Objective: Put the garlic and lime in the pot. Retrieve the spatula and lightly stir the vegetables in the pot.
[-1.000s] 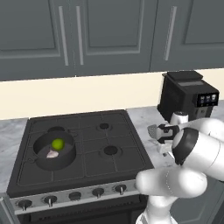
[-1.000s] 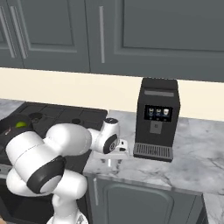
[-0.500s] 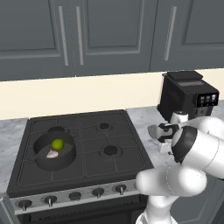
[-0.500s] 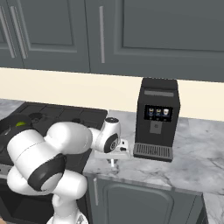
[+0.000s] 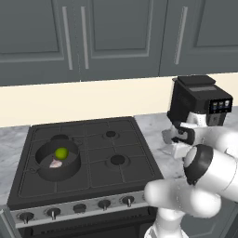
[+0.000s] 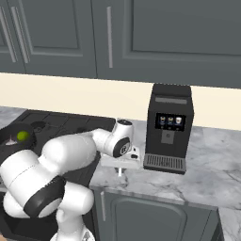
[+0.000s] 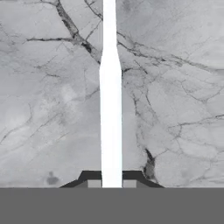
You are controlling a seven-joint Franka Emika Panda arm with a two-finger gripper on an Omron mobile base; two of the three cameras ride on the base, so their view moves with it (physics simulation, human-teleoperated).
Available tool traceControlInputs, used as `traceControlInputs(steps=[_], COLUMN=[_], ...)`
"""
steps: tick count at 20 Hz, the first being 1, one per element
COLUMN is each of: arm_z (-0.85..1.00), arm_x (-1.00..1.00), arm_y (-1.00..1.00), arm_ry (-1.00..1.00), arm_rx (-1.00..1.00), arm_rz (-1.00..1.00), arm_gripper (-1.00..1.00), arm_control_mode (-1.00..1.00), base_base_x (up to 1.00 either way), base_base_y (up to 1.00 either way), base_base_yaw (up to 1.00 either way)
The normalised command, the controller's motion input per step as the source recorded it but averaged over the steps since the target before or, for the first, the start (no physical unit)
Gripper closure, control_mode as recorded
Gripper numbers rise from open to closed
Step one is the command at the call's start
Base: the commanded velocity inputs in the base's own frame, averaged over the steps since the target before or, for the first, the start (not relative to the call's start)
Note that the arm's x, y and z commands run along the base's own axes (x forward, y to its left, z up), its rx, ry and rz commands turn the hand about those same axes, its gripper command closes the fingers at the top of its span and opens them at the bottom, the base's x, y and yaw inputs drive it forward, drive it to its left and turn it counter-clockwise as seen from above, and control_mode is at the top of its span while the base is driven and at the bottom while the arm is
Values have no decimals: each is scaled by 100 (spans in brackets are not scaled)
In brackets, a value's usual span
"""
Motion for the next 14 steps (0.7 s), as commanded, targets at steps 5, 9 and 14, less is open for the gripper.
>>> traceControlInputs(steps=[5,9,14], arm_z=[100,100,100], arm_x=[-93,-64,-32], arm_y=[5,14,12], arm_ry=[7,14,3], arm_rx=[9,0,0], arm_rz=[8,14,16], arm_gripper=[100,100,100], arm_control_mode=[-100,-100,-100], base_base_x=[0,0,0], base_base_y=[0,0,0], base_base_yaw=[0,0,0])
